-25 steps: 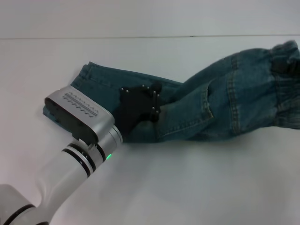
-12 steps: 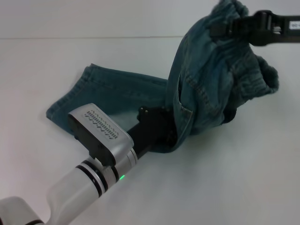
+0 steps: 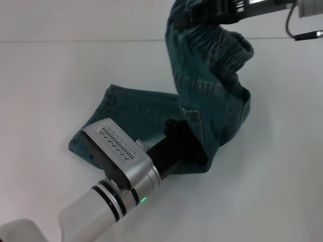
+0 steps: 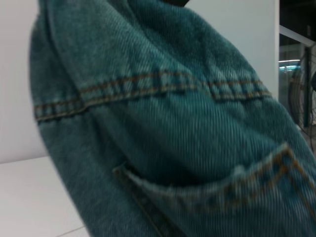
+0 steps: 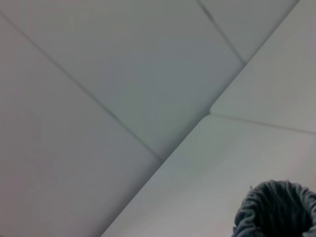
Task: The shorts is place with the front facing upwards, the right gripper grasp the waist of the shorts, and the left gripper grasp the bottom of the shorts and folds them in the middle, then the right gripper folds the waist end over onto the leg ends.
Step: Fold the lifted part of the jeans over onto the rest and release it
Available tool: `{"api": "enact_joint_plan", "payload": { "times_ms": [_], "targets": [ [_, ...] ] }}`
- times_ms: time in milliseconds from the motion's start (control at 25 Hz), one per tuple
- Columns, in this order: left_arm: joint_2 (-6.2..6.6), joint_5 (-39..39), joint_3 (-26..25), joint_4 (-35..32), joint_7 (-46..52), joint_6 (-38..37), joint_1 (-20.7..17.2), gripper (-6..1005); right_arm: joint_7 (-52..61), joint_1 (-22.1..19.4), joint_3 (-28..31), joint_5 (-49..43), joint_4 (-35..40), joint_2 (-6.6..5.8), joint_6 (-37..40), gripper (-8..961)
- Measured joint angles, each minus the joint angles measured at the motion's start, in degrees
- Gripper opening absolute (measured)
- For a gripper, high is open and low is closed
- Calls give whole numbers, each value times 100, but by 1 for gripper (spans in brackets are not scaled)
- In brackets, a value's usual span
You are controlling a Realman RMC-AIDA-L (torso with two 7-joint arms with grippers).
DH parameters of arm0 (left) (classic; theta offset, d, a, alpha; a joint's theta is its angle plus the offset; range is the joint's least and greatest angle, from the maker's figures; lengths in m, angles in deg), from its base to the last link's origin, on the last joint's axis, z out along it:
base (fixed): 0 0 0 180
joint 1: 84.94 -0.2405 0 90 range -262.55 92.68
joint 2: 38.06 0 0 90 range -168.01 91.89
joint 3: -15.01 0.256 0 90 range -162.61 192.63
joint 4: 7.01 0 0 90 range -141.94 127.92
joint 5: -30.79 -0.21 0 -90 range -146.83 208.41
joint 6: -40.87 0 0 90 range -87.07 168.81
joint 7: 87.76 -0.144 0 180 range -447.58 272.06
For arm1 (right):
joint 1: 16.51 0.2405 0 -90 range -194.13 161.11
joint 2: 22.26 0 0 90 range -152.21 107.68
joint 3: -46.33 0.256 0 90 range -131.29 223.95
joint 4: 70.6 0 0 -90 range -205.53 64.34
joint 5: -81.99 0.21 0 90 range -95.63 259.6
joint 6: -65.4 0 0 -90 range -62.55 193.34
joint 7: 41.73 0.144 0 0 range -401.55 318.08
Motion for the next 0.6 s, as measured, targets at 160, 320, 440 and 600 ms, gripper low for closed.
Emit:
{"api": "enact_joint_plan", "payload": {
  "times_ms": [160, 320, 440, 600],
  "targets": [
    [6, -68, -154, -65, 3, 20, -145, -1, -4, 143, -376, -12, -240, 71, -91, 117],
    [16, -75, -161, -124, 22, 21, -233, -1, -110, 317, -696, -12, -705, 88, -388, 116],
    [13, -78, -177, -133, 23, 22, -287, -1, -202, 427, -893, -12, -888, 133, -629, 116],
    [10, -80, -190, -140, 25, 26, -334, -1, -341, 656, -1119, -12, -1190, 200, -916, 116]
  ]
}}
